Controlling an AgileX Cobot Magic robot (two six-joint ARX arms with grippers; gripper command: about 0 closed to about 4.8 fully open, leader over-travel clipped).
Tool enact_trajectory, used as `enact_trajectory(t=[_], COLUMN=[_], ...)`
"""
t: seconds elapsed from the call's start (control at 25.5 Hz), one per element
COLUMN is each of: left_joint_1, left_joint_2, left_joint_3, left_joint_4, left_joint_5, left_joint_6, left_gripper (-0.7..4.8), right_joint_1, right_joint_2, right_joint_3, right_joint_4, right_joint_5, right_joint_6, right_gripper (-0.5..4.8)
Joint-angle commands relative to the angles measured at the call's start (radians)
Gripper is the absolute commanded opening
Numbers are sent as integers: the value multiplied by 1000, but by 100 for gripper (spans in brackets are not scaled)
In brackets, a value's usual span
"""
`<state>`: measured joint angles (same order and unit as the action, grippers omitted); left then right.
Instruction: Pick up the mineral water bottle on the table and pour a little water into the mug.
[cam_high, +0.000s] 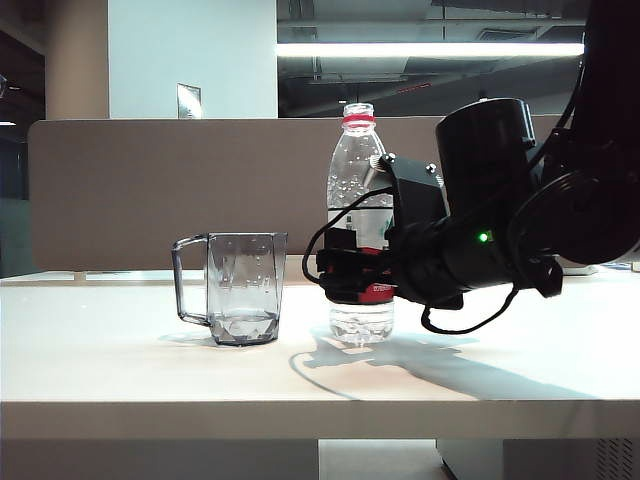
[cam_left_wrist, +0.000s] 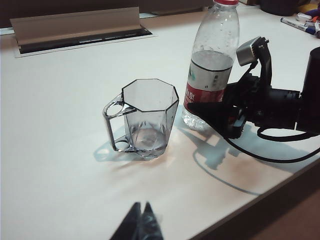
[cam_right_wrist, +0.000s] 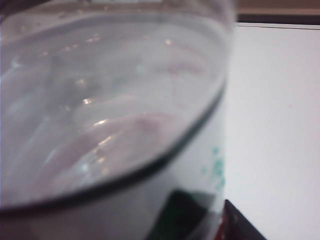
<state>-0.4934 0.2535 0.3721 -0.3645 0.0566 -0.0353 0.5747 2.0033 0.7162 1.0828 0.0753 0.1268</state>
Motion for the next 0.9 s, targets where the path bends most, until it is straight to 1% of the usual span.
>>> enact_trajectory(t=[0.04,0.27,0.31,0.35,0.43,0.51,0.59,0.75,0.82,0.86,0.9], left_joint_1=[0,0,0,0,0,0,0,0,0,0,0], left_joint_2=[1,1,1,1,1,1,0,-2,-2,-3,-4], left_joint_3=[3,3,3,3,3,3,3,3,3,3,3], left_joint_4=[4,3,4,4,3,3,4,4,4,3,3], left_joint_5=[0,0,0,0,1,0,0,0,0,0,0], left_joint_6=[1,1,1,1,1,1,1,1,1,1,1], left_gripper=[-5,-5,-5,-5,-5,-5,-5,-5,-5,-5,-5], right_joint_1=[1,6,6,6,6,6,6,6,6,6,6], right_joint_2=[-58,-208,-285,-364,-453,-564,-655,-828,-903,-968,-1005], right_joint_3=[-45,-186,-251,-312,-373,-441,-489,-549,-561,-563,-563], right_joint_4=[16,21,20,17,3,-37,-74,-179,-256,-334,-378], right_joint_5=[-3,2,13,29,39,39,38,34,19,-8,-18], right_joint_6=[-11,-30,-30,-30,-30,-30,-30,-29,-29,-29,-29], right_gripper=[432,431,429,396,323,214,127,-5,-5,-6,-5])
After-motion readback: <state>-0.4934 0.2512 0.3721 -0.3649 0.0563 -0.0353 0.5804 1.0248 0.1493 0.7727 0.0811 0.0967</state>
